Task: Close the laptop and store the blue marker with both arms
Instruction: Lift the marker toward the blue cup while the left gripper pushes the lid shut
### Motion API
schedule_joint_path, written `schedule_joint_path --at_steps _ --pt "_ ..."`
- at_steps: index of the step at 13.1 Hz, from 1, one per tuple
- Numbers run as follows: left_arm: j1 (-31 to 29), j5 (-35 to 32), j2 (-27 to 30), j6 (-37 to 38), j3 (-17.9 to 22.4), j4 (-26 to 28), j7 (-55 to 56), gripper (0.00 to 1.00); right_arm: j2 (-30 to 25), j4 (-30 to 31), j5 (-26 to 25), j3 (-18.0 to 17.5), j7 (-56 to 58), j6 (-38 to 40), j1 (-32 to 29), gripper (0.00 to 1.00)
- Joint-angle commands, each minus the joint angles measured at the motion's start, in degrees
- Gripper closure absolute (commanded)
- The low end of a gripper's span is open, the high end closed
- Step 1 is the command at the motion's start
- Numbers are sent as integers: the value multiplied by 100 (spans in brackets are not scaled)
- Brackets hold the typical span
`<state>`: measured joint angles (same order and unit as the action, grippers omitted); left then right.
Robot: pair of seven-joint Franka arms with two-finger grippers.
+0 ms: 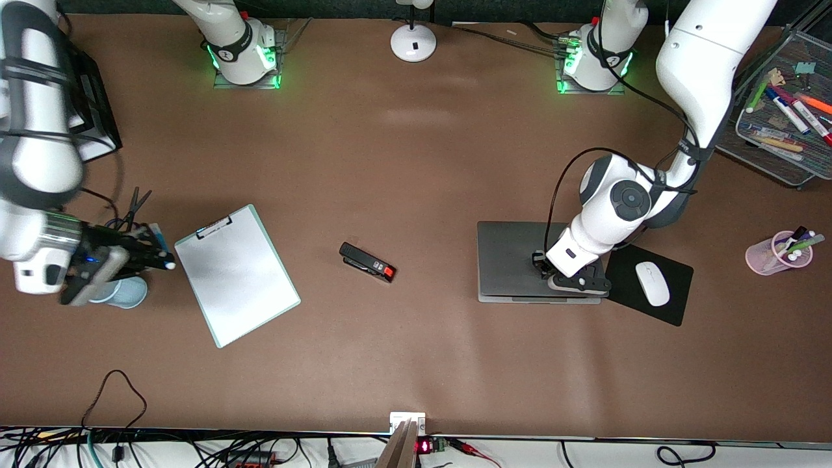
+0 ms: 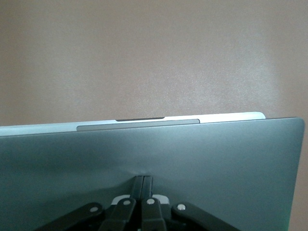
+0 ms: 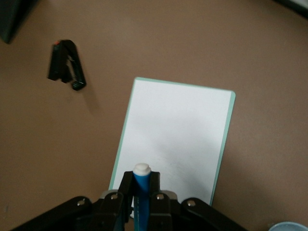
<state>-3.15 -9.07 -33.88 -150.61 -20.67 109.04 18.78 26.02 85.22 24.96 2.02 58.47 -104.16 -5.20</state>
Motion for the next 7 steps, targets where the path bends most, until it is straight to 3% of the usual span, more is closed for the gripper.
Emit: schedule_joint_path --at_steps 1,4,7 --pt "33 -157 -293 -249 28 -155 -15 100 78 -584 325 -44 741 649 -288 100" --pt "77 -165 -426 -276 97 -155 -15 100 87 -857 763 -35 2049 905 -657 100" --pt "69 -236 -452 -276 115 -155 -15 100 175 -884 1579 -44 3736 932 -1174 100"
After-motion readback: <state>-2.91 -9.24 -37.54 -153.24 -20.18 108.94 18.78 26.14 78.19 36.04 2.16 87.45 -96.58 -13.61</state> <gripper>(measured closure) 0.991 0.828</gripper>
